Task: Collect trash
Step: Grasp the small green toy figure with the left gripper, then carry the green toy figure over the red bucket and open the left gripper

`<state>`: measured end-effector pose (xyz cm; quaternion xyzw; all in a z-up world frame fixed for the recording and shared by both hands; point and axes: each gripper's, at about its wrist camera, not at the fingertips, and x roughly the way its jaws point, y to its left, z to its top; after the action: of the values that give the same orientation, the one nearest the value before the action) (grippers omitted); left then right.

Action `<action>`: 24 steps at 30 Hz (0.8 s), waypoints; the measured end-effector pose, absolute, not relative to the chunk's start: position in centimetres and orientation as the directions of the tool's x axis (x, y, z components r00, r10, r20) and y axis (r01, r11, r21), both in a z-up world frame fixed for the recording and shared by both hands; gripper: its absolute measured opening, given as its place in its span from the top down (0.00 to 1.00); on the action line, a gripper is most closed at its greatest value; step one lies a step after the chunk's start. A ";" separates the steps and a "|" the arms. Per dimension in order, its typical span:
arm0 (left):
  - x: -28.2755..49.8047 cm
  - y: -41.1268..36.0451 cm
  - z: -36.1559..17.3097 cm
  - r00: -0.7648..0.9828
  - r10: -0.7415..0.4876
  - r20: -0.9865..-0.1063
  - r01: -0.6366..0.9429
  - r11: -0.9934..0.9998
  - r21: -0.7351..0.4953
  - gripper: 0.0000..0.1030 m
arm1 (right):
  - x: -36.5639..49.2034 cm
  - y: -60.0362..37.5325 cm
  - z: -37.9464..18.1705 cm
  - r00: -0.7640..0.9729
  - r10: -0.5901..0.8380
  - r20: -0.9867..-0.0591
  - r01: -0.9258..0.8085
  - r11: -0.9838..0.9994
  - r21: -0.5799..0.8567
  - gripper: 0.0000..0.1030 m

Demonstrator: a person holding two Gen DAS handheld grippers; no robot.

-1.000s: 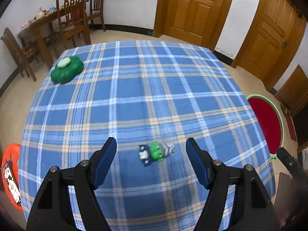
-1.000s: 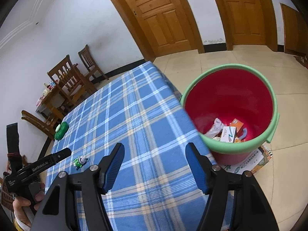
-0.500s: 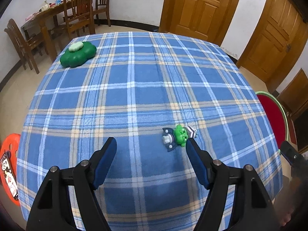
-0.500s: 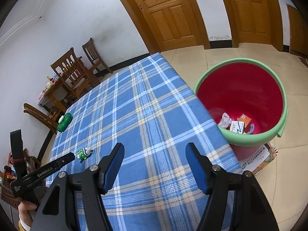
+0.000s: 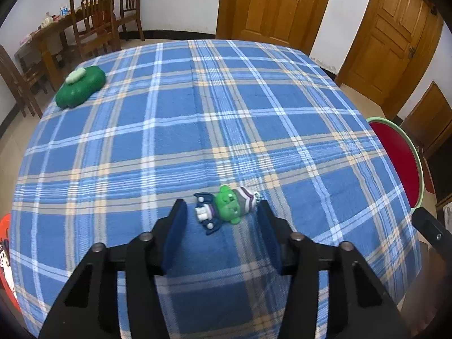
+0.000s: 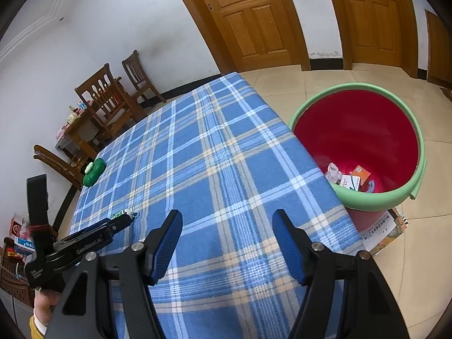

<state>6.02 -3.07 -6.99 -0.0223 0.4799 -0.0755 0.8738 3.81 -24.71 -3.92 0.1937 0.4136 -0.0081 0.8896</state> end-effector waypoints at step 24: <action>5.7 -7.6 -3.0 0.564 -0.273 -0.779 0.242 0.957 -0.160 0.57 | 3.3 -28.1 -2.4 0.688 0.098 -0.719 0.231 0.910 0.345 0.33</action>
<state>5.67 -7.56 -2.96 -0.0174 0.4434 -0.1456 0.8843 3.32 -28.09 -2.36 0.2091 0.3934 -0.0373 0.8945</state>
